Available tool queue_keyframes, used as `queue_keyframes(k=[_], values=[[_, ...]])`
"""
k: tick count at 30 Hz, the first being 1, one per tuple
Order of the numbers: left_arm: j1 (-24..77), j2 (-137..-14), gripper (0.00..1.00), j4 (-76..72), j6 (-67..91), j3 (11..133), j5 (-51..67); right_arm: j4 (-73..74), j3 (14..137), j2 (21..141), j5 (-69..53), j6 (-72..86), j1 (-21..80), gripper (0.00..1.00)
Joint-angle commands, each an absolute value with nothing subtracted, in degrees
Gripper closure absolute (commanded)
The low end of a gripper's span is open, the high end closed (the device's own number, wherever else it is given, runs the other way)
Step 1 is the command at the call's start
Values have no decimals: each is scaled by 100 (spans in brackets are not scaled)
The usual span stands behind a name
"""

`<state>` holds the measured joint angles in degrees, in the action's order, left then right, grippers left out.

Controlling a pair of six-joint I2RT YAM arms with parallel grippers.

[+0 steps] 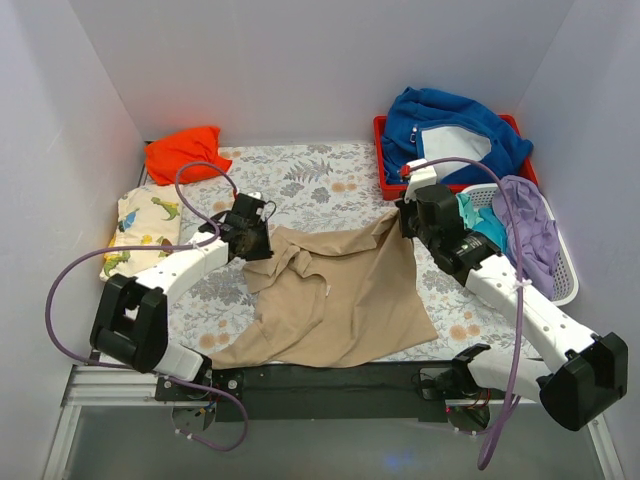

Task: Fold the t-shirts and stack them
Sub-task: Flatten the tshirt out

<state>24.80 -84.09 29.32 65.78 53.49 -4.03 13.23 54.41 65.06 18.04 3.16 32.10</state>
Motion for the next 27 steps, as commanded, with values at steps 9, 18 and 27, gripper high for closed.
queue_keyframes(k=[9, 18, 27], values=[[2461, -8130, 57, 2760, 6117, 5283, 167, 1248, 5484, 6258, 1802, 325, 3164, 99], [2522, -8472, 59, 2593, 6082, 5054, 141, 1248, 5449, 6293, 1775, 352, 3155, 99], [2672, -8833, 59, 2593, 6056, 5062, -377, 1248, 5405, 6267, 1723, 396, 3146, 99]])
